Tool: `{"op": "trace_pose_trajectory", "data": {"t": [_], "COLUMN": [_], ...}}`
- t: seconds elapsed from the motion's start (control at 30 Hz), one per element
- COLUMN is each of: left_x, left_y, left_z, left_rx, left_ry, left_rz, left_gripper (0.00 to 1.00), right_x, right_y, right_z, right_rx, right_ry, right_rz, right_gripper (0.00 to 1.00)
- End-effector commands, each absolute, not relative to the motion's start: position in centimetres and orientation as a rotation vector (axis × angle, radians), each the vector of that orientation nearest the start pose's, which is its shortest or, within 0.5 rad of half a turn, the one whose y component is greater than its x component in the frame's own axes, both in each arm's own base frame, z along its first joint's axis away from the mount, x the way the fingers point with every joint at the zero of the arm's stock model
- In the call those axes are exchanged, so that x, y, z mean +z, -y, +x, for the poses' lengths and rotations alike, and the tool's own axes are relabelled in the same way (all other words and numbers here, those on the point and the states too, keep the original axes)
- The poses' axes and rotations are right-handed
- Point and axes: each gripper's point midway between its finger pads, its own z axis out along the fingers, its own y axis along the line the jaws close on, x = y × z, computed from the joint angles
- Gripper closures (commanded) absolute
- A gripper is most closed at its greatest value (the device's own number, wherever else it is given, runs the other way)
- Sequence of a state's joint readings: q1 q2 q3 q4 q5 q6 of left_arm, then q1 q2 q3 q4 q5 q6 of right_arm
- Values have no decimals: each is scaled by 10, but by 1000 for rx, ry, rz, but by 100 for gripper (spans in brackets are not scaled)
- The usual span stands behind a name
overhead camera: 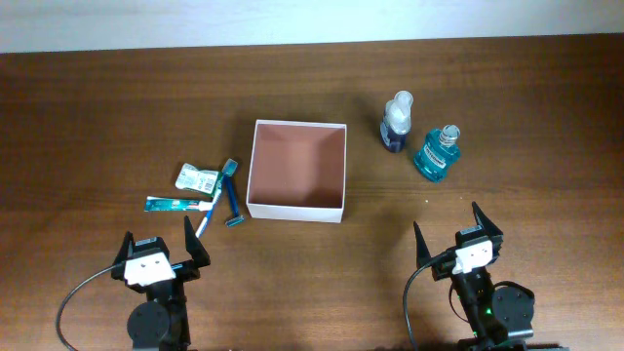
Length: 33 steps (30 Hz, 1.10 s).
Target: Pack container
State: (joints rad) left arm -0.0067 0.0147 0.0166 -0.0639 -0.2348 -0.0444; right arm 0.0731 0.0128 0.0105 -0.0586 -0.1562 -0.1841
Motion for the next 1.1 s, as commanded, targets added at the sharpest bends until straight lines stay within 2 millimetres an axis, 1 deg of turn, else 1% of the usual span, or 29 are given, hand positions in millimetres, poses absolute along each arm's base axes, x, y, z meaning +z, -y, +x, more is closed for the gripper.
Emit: {"op": "trace_pose_trajectory", "data": {"t": [0.0, 0.5, 0.57, 0.6, 0.63, 0.67, 0.7, 0.73, 0.77, 0.8, 0.87, 0.93, 1.0, 1.07], "left_x": [162, 162, 162, 162, 162, 162, 162, 162, 162, 162, 162, 162, 162, 162], "left_y": [-38, -38, -38, -38, -38, -38, -38, -38, -38, -38, -38, -38, -38, -38], "left_z": [242, 242, 242, 242, 242, 242, 242, 242, 242, 242, 242, 242, 242, 242], "left_rx": [159, 159, 159, 159, 159, 159, 159, 159, 159, 159, 159, 159, 159, 159], "left_ry": [-1619, -1619, -1619, -1619, -1619, -1619, -1619, -1619, -1619, -1619, -1619, -1619, -1619, -1619], "left_rz": [-193, -193, -193, -193, -193, -193, -193, -193, -193, -193, -193, -194, -193, -193], "left_gripper": [1, 1, 1, 1, 1, 1, 1, 1, 0, 1, 1, 1, 1, 0], "right_x": [160, 160, 160, 161, 163, 165, 168, 170, 171, 172, 180, 198, 225, 243], "right_y": [-45, -45, -48, -54, -64, -79, -89, -103, -114, -118, -122, -125, -118, -111], "right_z": [242, 242, 241, 239, 236, 230, 225, 216, 208, 205, 201, 197, 198, 200], "right_rx": [42, 42, 65, 93, 142, 228, 295, 391, 450, 475, 485, 525, 547, 538], "right_ry": [-1600, -1600, -1595, -1588, -1570, -1546, -1529, -1504, -1482, -1473, -1426, -1361, -1298, -1273], "right_rz": [-327, -327, -336, -360, -407, -462, -496, -552, -610, -634, -659, -649, -547, -480], "right_gripper": [2, 1, 1, 1, 1, 1, 1, 1, 1, 1, 1, 2, 1, 1]}}
